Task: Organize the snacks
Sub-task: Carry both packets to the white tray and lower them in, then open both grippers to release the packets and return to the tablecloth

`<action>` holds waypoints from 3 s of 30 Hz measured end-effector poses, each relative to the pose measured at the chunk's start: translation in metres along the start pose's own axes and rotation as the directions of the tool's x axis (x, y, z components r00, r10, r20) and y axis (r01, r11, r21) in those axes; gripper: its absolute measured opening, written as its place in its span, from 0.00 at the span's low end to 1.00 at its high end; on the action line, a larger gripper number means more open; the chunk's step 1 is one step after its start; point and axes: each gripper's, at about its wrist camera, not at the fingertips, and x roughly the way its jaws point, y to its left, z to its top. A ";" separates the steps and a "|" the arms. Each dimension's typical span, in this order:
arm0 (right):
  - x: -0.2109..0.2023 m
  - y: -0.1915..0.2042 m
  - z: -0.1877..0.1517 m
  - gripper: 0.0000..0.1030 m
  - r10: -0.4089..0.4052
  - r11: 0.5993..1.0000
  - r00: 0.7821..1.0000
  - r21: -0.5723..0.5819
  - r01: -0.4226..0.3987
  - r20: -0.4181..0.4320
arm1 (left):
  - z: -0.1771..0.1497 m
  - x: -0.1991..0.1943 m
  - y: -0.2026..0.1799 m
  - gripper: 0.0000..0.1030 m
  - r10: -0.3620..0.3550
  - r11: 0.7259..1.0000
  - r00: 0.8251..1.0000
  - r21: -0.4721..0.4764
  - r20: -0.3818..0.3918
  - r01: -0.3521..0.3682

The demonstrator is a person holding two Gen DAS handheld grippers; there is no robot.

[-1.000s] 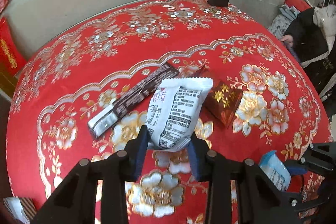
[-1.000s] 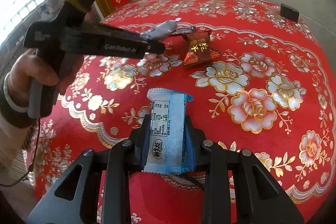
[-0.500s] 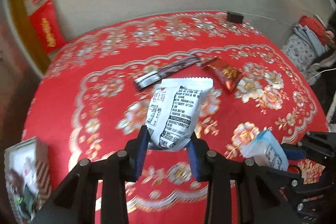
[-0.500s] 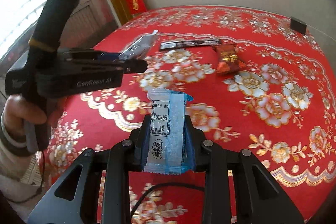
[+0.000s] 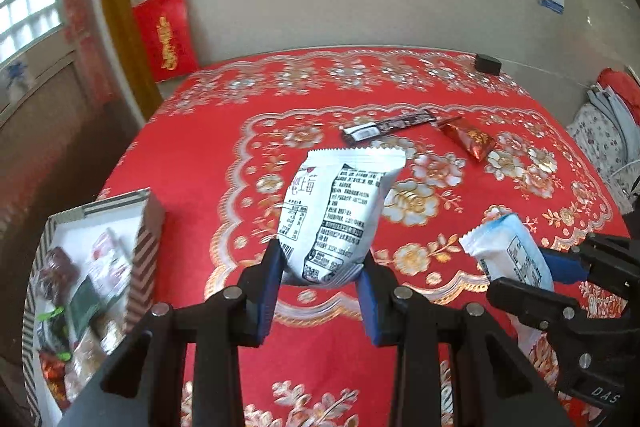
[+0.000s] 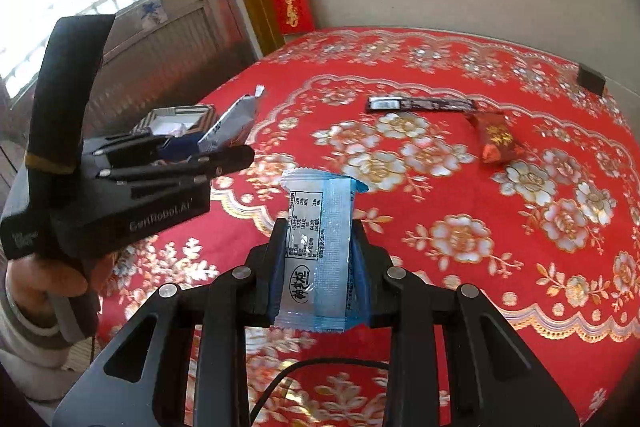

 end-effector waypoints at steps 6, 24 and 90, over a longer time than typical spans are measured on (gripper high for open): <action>-0.001 0.030 0.009 0.28 0.019 0.999 1.000 -0.050 -0.018 0.014 | -0.010 -0.021 0.022 0.36 0.053 0.998 0.997 -0.036 0.056 -0.051; 0.030 0.115 0.032 0.28 0.119 0.977 0.993 -0.176 -0.121 -0.021 | -0.046 -0.057 0.117 0.36 0.180 0.968 0.981 -0.192 0.078 -0.162; 0.101 0.110 0.070 0.52 0.113 0.986 0.987 -0.106 -0.125 -0.111 | -0.041 -0.036 0.154 0.89 0.254 0.928 0.967 -0.281 -0.002 -0.244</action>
